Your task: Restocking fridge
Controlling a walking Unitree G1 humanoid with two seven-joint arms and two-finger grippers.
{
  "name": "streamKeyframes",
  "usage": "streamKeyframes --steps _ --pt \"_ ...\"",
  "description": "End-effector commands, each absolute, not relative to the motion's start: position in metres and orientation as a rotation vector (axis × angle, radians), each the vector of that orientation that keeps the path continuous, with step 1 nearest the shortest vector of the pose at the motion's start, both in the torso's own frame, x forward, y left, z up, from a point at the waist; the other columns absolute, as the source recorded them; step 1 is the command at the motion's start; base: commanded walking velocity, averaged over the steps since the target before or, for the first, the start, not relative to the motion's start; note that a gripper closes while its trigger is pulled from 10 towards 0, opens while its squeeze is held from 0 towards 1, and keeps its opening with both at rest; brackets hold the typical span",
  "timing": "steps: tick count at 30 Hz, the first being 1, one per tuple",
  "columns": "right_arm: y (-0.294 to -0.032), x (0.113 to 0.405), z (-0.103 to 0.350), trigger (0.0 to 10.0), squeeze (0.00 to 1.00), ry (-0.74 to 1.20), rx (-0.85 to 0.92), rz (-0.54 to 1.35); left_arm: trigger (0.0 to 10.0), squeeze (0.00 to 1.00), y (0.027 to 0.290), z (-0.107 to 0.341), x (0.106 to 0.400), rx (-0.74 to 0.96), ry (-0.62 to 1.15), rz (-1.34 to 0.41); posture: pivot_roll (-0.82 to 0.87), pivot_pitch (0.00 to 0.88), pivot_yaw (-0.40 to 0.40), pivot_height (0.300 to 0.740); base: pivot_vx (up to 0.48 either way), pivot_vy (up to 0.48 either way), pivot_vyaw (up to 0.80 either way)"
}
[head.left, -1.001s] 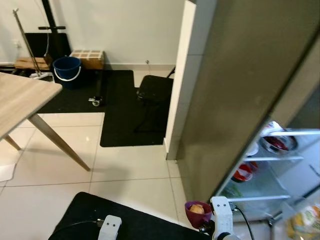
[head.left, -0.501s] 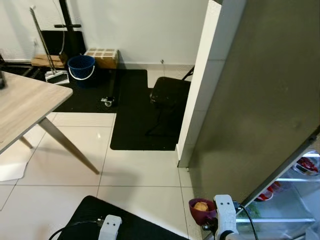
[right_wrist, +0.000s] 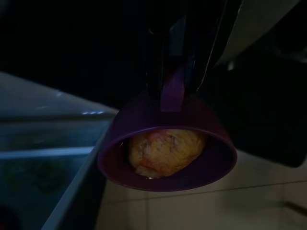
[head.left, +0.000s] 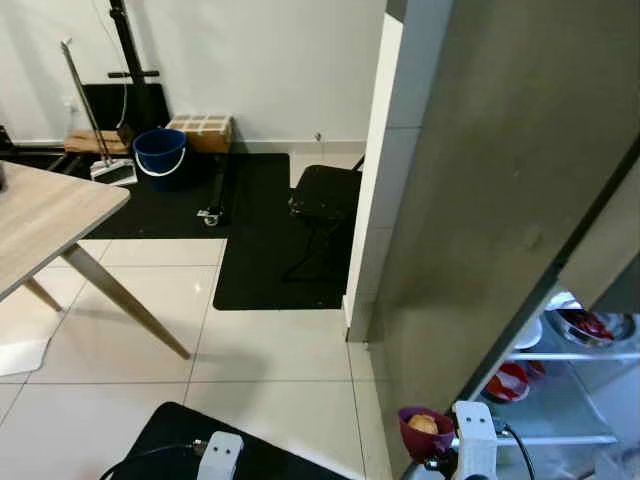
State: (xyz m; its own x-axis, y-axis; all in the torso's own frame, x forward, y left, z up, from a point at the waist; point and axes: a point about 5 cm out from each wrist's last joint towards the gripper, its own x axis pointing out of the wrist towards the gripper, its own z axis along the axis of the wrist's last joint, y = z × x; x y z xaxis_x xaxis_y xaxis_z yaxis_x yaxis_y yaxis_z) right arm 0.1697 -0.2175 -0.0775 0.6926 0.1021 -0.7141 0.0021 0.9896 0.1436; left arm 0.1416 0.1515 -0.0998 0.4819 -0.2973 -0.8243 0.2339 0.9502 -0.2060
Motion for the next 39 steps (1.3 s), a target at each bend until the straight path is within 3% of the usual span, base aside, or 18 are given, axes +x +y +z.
streamKeyframes --steps 1,14,25,31,39 --pt "-0.219 0.176 -0.071 10.0 0.00 0.749 0.154 0.125 10.0 0.00 0.152 -0.101 0.139 -0.078 1.026 -0.316 0.00 0.000 -0.008 0.739 0.000 0.000 0.00" --pt "-0.224 0.174 -0.064 10.0 0.00 0.733 0.148 0.362 10.0 0.00 0.150 -0.100 0.140 -0.081 1.020 -0.322 -0.01 0.000 -0.006 0.739 0.000 0.000 0.00" --pt "-0.212 0.184 -0.043 10.0 0.00 0.624 0.264 0.763 10.0 0.00 0.153 -0.100 0.140 -0.080 1.019 -0.321 -0.01 0.000 -0.001 0.739 0.000 0.000 0.00" --pt "-0.214 0.181 -0.037 10.0 0.00 0.619 0.297 0.884 10.0 0.00 0.153 -0.100 0.139 -0.075 1.021 -0.331 -0.01 0.000 -0.001 0.739 0.000 0.000 0.00" --pt "-0.216 0.180 -0.035 10.0 0.00 0.628 0.300 0.930 10.0 0.00 0.152 -0.100 0.141 -0.076 1.018 -0.337 -0.01 0.000 -0.007 0.739 0.000 -0.429 0.00"
